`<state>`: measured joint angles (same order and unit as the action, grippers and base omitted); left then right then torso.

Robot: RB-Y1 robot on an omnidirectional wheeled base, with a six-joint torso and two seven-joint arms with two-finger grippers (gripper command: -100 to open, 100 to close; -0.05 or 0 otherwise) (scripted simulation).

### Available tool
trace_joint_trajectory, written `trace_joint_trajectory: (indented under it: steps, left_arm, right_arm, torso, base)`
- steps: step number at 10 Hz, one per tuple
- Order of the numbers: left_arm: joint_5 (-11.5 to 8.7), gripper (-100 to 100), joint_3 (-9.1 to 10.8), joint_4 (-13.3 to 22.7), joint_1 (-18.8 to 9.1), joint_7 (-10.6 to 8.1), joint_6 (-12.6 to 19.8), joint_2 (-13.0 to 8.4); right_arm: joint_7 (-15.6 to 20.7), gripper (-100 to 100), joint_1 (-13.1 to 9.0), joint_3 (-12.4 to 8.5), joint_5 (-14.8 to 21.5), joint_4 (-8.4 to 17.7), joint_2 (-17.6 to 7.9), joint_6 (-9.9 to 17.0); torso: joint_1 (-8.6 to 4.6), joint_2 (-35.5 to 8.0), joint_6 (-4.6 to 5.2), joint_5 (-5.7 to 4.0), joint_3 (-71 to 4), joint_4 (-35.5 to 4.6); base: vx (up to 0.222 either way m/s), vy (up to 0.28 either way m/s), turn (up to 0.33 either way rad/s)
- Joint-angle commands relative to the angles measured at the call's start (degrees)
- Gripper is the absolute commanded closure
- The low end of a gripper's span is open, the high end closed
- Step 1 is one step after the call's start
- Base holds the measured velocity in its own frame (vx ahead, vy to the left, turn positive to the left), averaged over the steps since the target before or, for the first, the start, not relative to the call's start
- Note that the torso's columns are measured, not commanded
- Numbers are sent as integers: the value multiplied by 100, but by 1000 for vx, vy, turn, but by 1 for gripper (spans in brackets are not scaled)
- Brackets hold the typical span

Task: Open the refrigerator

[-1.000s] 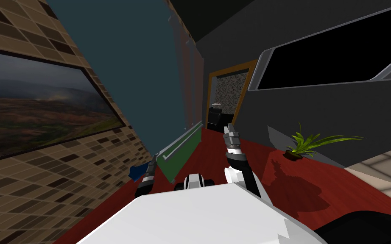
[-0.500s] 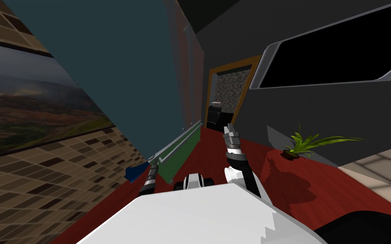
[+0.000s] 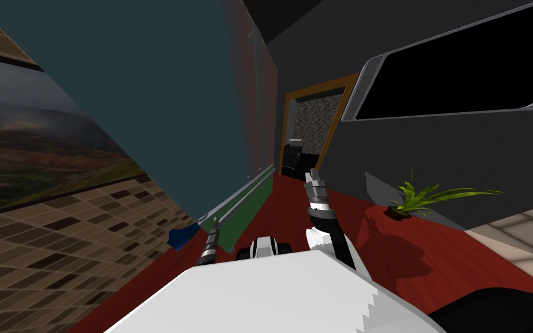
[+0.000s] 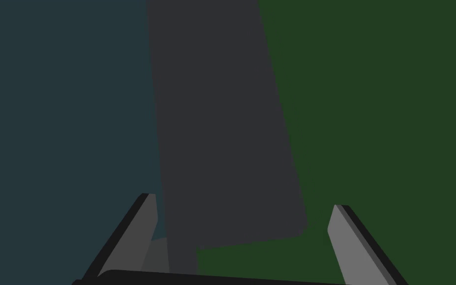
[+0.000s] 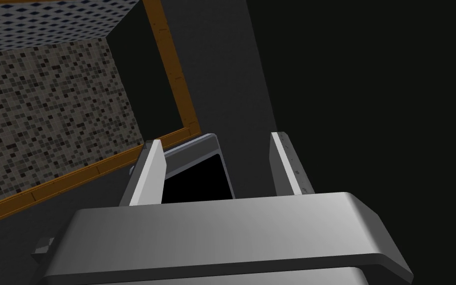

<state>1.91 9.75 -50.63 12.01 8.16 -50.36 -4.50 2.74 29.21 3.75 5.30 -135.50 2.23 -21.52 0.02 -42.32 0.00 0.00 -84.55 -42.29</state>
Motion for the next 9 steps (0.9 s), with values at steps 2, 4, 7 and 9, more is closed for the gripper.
trace_joint_trajectory:
  steps: [2,4,7,9]
  left_arm:
    - [6,-100,19,196,-60,-11,-60,51]
    - [-1,-100,26,159,-103,-22,10,28]
    - [-60,100,-16,374,-353,-29,24,-58]
    - [-147,100,-76,724,-710,-33,35,-184]
  right_arm:
    - [0,0,0,0,0,0,0,0]
    - [0,0,0,0,0,0,0,0]
    - [0,0,-1,0,0,0,1,0]
    - [0,0,-2,1,0,0,1,0]
  torso:
    - [4,2,0,1,-1,0]
    - [-1,13,1,0,-7,2]
    - [-10,-1,6,3,2,4]
    - [-6,-2,1,7,5,9]
  base:
    - [4,-4,1]
    - [33,-6,-1]
    - [-53,-48,38]
    - [-124,-103,51]
